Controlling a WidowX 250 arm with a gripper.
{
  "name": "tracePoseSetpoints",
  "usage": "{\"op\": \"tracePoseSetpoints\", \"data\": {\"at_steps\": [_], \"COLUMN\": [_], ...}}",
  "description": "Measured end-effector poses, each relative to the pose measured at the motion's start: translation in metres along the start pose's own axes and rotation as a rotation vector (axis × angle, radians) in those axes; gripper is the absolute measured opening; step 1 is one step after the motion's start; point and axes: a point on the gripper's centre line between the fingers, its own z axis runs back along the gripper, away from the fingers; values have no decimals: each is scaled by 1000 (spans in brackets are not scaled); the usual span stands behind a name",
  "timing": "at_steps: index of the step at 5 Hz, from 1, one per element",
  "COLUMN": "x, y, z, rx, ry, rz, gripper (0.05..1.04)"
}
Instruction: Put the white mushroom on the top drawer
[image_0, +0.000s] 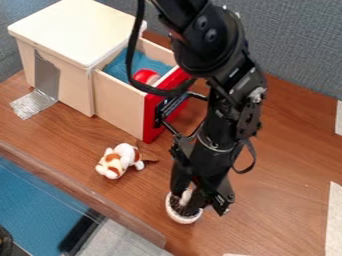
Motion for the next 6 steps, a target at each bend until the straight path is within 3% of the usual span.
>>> {"op": "tracePoseSetpoints", "data": {"at_steps": [1,2,3,4,6], "x": [-3,-9,-8,-5,11], "y": [1,12,28,50,135], "z": [0,-1,16,40,99], "rx": [-4,-14,-44,-62,-62], "ry": [20,51,18,-27,-207], "rz": [1,37,88,149,395], "gripper": [239,215,215,215,215]}}
